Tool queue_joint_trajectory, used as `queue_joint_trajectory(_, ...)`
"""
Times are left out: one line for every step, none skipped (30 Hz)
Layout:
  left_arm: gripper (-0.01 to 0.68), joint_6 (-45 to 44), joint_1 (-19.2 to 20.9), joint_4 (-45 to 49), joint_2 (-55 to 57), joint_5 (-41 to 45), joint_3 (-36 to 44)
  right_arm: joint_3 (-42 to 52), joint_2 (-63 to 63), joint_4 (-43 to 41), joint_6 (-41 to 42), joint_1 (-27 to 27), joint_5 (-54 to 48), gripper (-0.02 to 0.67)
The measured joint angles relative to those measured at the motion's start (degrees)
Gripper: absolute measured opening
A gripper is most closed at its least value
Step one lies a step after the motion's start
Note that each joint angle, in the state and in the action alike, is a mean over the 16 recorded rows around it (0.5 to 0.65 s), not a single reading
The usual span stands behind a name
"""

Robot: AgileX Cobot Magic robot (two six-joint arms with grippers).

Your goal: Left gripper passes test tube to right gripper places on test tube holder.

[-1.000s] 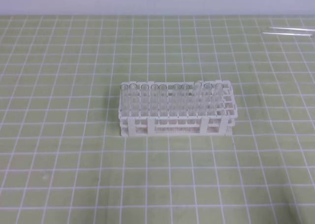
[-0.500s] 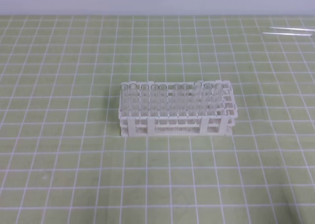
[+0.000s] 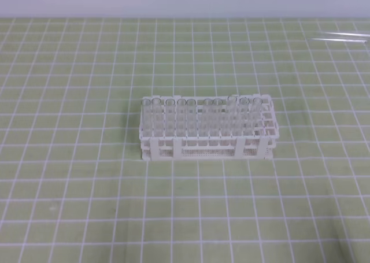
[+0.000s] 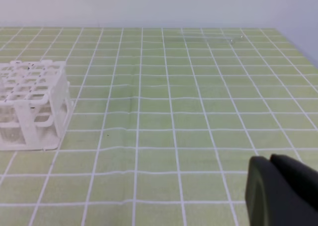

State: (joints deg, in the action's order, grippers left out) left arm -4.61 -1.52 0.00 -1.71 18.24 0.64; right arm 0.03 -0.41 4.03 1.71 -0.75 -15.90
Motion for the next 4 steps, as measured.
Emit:
queue_joint_trajectory(0.000,0.0,0.0,0.0,0.0,0.0,0.0,0.0,0.0,0.0,0.0,0.0,0.0,-0.016)
queue_joint_trajectory(0.000,0.0,0.0,0.0,-0.1,0.0,0.0,0.0,0.0,0.0,0.0,0.0,0.0,-0.016)
queue_joint_trajectory(0.000,0.0,0.0,0.0,-0.2,-0.1,0.1,0.0,0.0,0.0,0.0,0.0,0.0,-0.016)
queue_joint_trajectory(0.000,0.0,0.0,0.0,-0.2,-0.1,0.1,0.0,0.0,0.0,0.0,0.0,0.0,-0.016)
